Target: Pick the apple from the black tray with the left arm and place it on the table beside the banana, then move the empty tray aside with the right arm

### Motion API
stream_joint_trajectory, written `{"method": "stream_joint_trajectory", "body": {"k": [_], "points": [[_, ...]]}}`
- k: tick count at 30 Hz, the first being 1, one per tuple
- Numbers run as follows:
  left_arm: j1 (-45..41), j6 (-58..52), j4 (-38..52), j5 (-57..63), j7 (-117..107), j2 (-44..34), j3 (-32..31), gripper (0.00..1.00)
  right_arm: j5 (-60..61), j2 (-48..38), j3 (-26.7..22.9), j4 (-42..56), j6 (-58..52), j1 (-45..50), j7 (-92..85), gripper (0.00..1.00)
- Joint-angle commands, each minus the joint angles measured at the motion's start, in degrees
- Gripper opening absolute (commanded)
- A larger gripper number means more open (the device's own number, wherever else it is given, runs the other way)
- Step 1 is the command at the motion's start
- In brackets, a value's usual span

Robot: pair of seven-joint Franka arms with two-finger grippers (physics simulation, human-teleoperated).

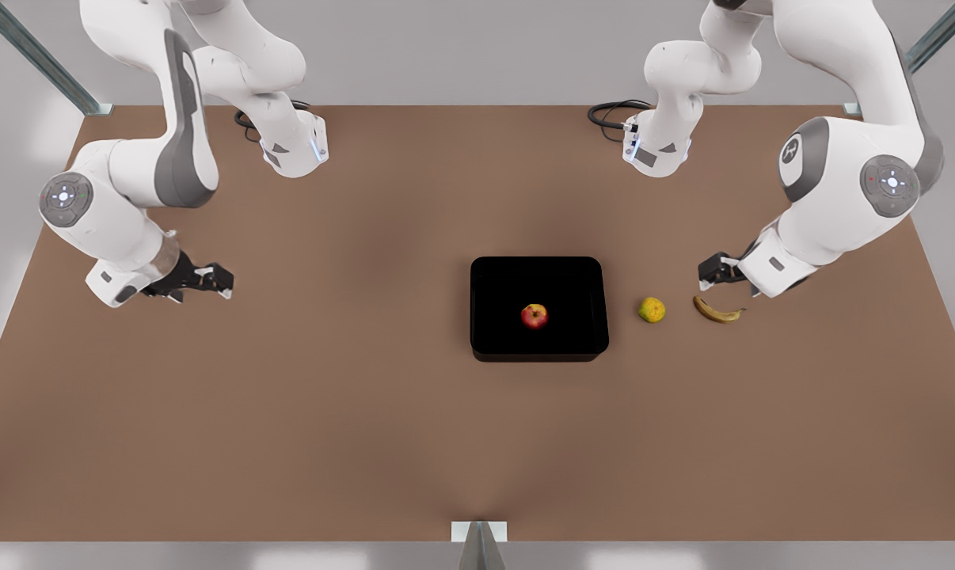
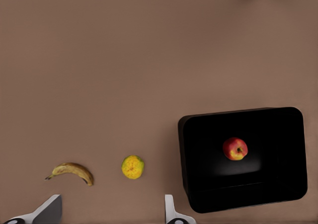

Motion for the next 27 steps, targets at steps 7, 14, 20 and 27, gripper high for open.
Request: {"method": "stream_joint_trajectory", "body": {"k": [7, 14, 20, 27], "points": [[-17.4, 3.7, 2.01, 3.86, -31.95, 6.73, -3.8, 1.0, 0.05, 0.08, -0.05, 0.12, 0.71, -0.76, 0.67, 1.0], [-26.28, 11.43, 13.86, 3.87, -59.46, 25.35, -4.24, 1.0, 0.05, 0.08, -0.14, 0.12, 0.71, -0.76, 0.67, 1.0], [-30.16, 17.83, 14.0, 7.38, -64.15, 32.05, -4.24, 1.0, -0.04, 0.25, -0.14, 0.12, 0.62, -0.76, 0.67, 1.0], [-27.95, 32.96, -5.81, 7.56, -61.31, 23.43, -3.89, 1.0, -0.04, 1.13, -0.14, 0.56, 0.62, -0.58, 0.67, 1.0]]}}
